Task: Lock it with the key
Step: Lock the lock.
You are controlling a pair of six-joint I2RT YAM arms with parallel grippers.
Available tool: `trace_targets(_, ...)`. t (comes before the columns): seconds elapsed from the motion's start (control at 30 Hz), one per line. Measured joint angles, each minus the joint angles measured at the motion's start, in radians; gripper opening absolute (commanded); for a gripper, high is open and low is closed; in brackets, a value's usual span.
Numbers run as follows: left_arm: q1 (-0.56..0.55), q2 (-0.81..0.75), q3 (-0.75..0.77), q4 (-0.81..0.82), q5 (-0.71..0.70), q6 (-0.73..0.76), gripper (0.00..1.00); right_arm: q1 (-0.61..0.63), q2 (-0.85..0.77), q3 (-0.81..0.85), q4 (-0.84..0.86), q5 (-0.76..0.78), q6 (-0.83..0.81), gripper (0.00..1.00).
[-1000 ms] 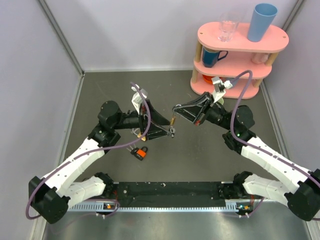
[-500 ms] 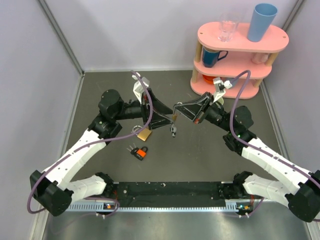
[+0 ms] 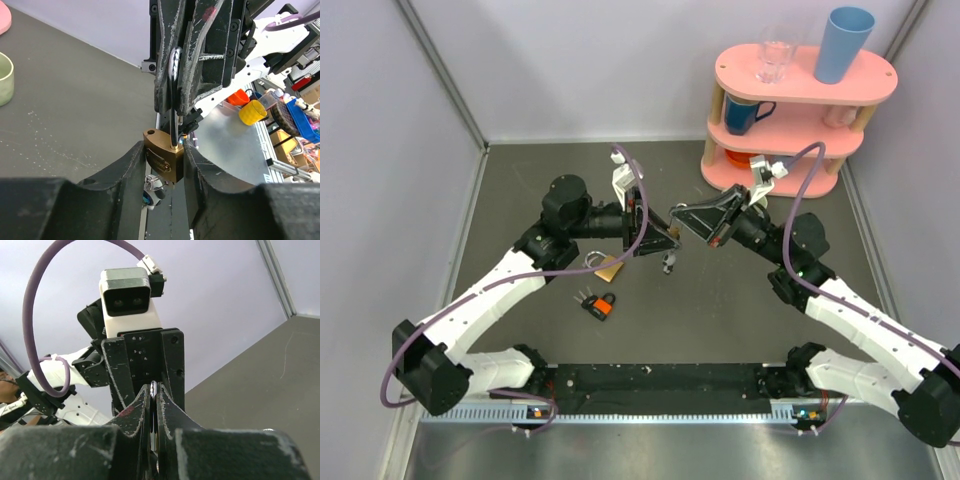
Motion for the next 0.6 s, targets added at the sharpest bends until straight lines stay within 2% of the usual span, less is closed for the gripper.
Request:
trace_targets(0.07, -0.004, 0.003, 0.0, 0.001, -0.002, -0.003, 0.19, 0.0, -0.003, -0.003, 0.003, 0.0, 0.001, 0.0)
trace_targets(0.2, -0.008, 0.006, 0.0, 0.013, 0.003, -0.015, 0.0, -0.001, -0.004, -0.011, 0.005, 0.015, -0.003, 0.0)
trace_targets(0.33, -0.008, 0.006, 0.0, 0.032, 0.003, -0.038, 0.0, -0.001, -0.005, -0.012, 0.017, 0.019, -0.005, 0.0)
trace_targets(0.4, -0.008, 0.006, -0.002, 0.048, 0.004, -0.05, 0.0, -0.001, -0.006, -0.012, 0.023, 0.021, -0.004, 0.17)
trace_targets(0.43, -0.008, 0.006, -0.002, 0.055, 0.005, -0.058, 0.0, -0.001, -0.008, -0.012, 0.025, 0.022, -0.003, 0.21)
trace_targets(0.47, -0.008, 0.006, -0.003, 0.064, 0.005, -0.064, 0.0, 0.0, -0.01, -0.012, 0.026, 0.022, -0.005, 0.29)
trace_targets(0.57, -0.008, 0.006, -0.005, 0.093, 0.008, -0.075, 0.0, 0.0, -0.01, -0.013, 0.011, 0.02, -0.005, 0.38)
trace_targets(0.6, -0.008, 0.005, -0.005, 0.101, 0.01, -0.077, 0.0, 0.0, -0.01, -0.013, 0.007, 0.02, -0.007, 0.39)
